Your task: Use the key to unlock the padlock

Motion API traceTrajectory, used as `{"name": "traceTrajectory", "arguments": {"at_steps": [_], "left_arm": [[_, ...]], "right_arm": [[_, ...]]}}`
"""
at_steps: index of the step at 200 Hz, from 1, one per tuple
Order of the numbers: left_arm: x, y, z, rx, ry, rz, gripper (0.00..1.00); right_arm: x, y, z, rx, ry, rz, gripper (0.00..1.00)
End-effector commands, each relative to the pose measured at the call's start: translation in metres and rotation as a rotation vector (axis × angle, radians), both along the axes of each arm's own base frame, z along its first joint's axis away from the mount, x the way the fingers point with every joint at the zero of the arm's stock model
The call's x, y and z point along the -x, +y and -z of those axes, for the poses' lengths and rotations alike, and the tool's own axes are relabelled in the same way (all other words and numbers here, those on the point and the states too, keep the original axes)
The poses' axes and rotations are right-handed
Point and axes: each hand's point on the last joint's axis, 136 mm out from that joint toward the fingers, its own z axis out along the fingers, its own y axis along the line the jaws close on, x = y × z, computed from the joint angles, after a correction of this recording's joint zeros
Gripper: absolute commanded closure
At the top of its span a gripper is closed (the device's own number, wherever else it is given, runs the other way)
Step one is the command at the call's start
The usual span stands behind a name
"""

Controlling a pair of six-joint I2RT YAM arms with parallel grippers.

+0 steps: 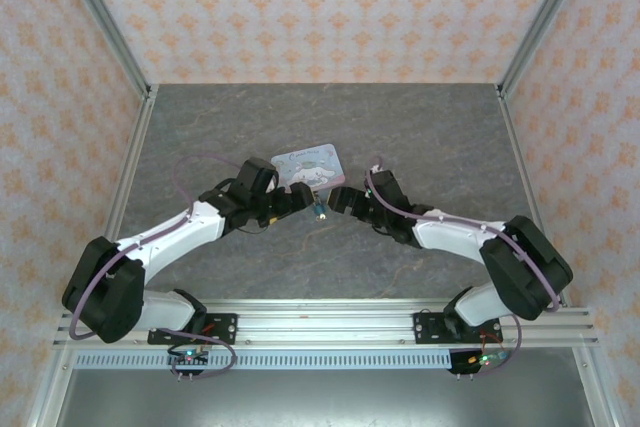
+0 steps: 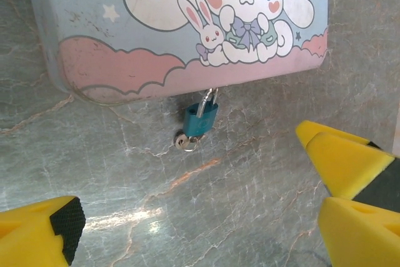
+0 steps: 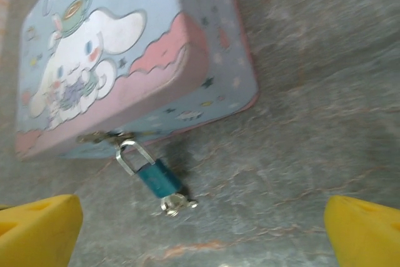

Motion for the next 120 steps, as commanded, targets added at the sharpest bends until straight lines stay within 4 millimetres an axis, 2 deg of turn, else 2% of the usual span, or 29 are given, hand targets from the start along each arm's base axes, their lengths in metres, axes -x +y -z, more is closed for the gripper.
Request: {"name": "traceTrajectory", "arguments": {"at_steps": [1, 10, 23, 56, 89, 120], "left_arm": [[-0.007, 0.009, -0.011, -0.04, -0.037, -0.011, 0.03], [-0.009, 0.011, -0.012, -0.044, -0.043, -0.014, 0.03], [-0.011, 0.014, -0.013, -0.047, -0.047, -0.02, 0.03], [-0.02, 0.024, -0.018, -0.049, -0.057, -0.035, 0.03], [-0.034, 0.036, -0.028, -0.045, -0.082, -0.064, 0.03], [-0.047, 0.047, -0.033, -0.055, -0.095, -0.083, 0.03]], "right_arm": [[-0.011, -0.047, 0.007, 0.201, 0.015, 0.212, 0.01], [-0.014, -0.064, 0.005, 0.24, 0.005, 0.299, 0.01], [-0.015, -0.071, 0.004, 0.241, 0.003, 0.314, 0.01], [-0.014, -0.063, 0.02, 0.087, 0.055, 0.25, 0.01], [-0.014, -0.061, 0.033, 0.135, 0.05, 0.19, 0.01], [-0.016, -0.071, 0.031, 0.16, 0.008, 0.226, 0.01]]}}
